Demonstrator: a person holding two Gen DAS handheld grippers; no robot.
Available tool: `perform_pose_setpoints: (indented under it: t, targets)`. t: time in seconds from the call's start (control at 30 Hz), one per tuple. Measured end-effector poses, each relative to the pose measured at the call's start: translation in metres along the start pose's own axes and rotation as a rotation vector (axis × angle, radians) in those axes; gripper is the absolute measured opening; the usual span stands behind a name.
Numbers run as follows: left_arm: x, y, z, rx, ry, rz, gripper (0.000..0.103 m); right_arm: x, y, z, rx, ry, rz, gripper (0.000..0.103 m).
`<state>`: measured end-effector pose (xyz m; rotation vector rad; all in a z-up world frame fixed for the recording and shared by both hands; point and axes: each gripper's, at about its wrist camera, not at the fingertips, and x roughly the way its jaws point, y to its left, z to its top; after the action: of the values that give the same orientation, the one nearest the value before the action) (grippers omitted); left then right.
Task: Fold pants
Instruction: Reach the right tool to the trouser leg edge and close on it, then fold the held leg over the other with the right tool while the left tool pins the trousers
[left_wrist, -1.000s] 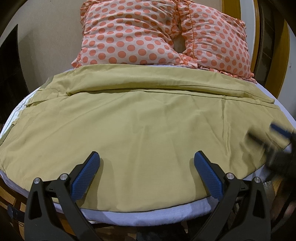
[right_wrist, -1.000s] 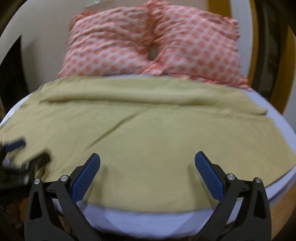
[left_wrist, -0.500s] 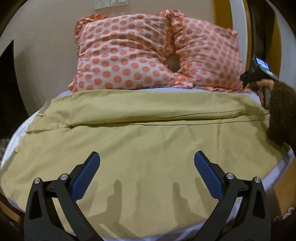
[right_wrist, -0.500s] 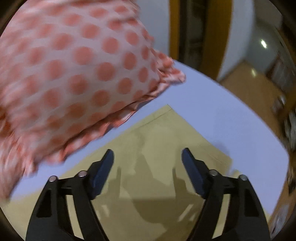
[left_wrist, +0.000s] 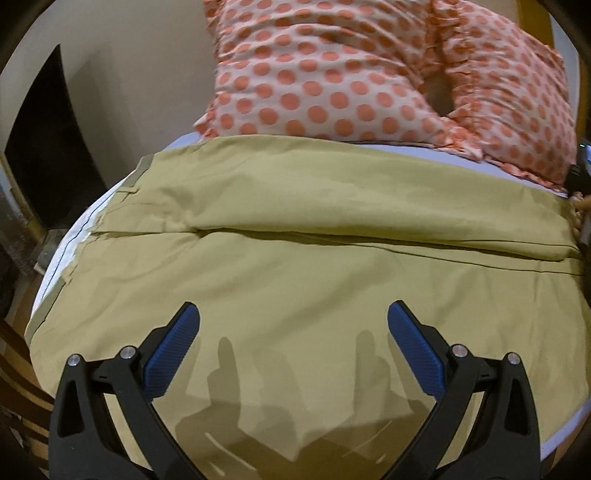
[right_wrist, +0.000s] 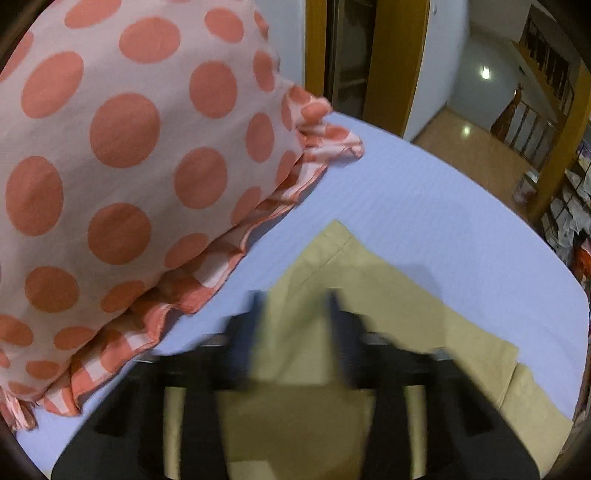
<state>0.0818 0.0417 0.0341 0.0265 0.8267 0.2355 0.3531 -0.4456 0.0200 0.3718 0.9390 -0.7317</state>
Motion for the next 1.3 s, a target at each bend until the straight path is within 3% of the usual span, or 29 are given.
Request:
perform_pose_setpoints:
  t: [0.07, 0.13, 0.4, 0.6, 0.7, 0.77, 0.87, 0.9, 0.93, 0.97, 1.03, 1.1, 1.13, 1.2, 1.3]
  targets:
    - [0.0, 0.004, -0.001, -0.014, 0.006, 0.011, 0.101, 0.0, -0.011, 0.0, 0.033, -0.009, 0.033, 0.007]
    - [-0.002, 0.009, -0.002, -0.027, 0.003, 0.022, 0.101, -0.008, -0.026, -0.005, 0.098, -0.003, 0.104, 0.005]
    - [-0.016, 0.023, -0.01, -0.057, -0.025, 0.041, 0.101, -0.063, -0.101, -0.029, 0.263, -0.07, 0.4, 0.004]
    - [-0.024, 0.029, -0.02, -0.071, -0.031, -0.002, 0.101, -0.139, -0.19, -0.092, 0.364, -0.097, 0.632, 0.004]
    - [-0.038, 0.04, -0.021, -0.083, -0.085, -0.041, 0.101, -0.159, -0.236, -0.136, 0.404, -0.076, 0.668, 0.004]
    - [-0.044, 0.05, -0.015, -0.095, -0.127, -0.08, 0.101, -0.154, -0.252, -0.16, 0.42, -0.004, 0.661, 0.004]
    - [-0.04, 0.064, 0.003, -0.106, -0.136, -0.17, 0.101, -0.14, -0.254, -0.169, 0.416, 0.086, 0.664, 0.005]
    - [-0.037, 0.068, 0.009, -0.11, -0.126, -0.198, 0.101, -0.142, -0.254, -0.173, 0.411, 0.096, 0.666, 0.006]
    - [-0.032, 0.074, 0.017, -0.121, -0.112, -0.242, 0.101, -0.14, -0.253, -0.172, 0.411, 0.116, 0.657, 0.016]
    - [-0.028, 0.078, 0.022, -0.13, -0.102, -0.27, 0.101, -0.139, -0.252, -0.173, 0.411, 0.133, 0.655, 0.036]
    - [-0.018, 0.092, 0.035, -0.182, -0.088, -0.346, 0.101, -0.136, -0.25, -0.174, 0.417, 0.154, 0.66, 0.061]
    - [-0.01, 0.105, 0.044, -0.248, -0.086, -0.429, 0.101, -0.133, -0.248, -0.176, 0.425, 0.156, 0.66, 0.061]
    - [-0.006, 0.111, 0.048, -0.283, -0.082, -0.47, 0.101, -0.131, -0.247, -0.176, 0.426, 0.155, 0.663, 0.057]
    - [0.008, 0.117, 0.059, -0.344, -0.057, -0.542, 0.101, -0.121, -0.241, -0.176, 0.414, 0.147, 0.691, 0.006]
    - [0.029, 0.115, 0.078, -0.353, 0.002, -0.579, 0.101, -0.117, -0.25, -0.173, 0.459, 0.101, 0.769, 0.002]
